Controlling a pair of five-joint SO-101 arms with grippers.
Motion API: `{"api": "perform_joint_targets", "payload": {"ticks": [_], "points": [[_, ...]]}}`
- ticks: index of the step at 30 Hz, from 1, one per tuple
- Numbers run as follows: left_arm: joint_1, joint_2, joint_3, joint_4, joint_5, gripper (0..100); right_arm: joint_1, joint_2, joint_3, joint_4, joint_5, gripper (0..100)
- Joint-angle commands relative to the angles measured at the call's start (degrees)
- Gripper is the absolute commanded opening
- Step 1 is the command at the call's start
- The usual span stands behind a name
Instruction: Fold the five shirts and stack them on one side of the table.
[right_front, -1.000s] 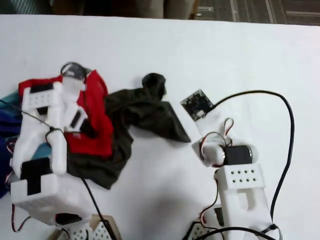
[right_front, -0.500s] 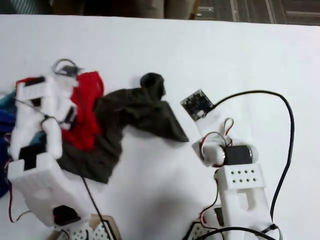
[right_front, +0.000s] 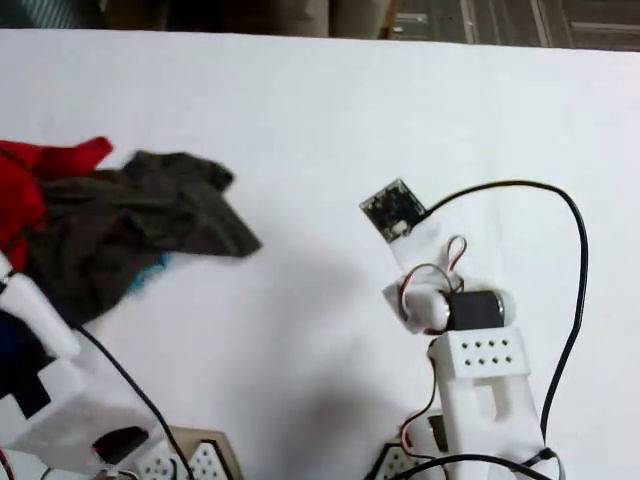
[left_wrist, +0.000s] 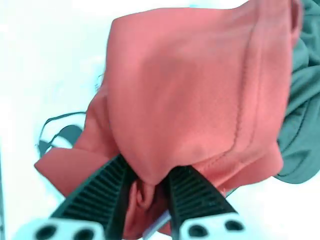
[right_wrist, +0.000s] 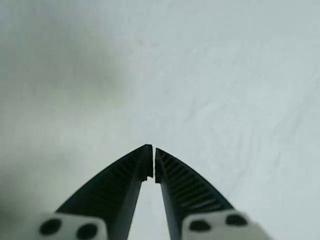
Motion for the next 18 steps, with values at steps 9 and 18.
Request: {"api": "perform_joint_targets", "payload": {"ticks": [9,18], "points": [[-13.98,18.81,3.38,-7.47,-3.87,25,-11.91,8.48,-3.60,-6.20,0.00,27.9],[-17.41,20.48,-8.84,-4.57,-1.93,31,-25.80,39.69,-32.53,-4.62,-0.26,26.9]]}}
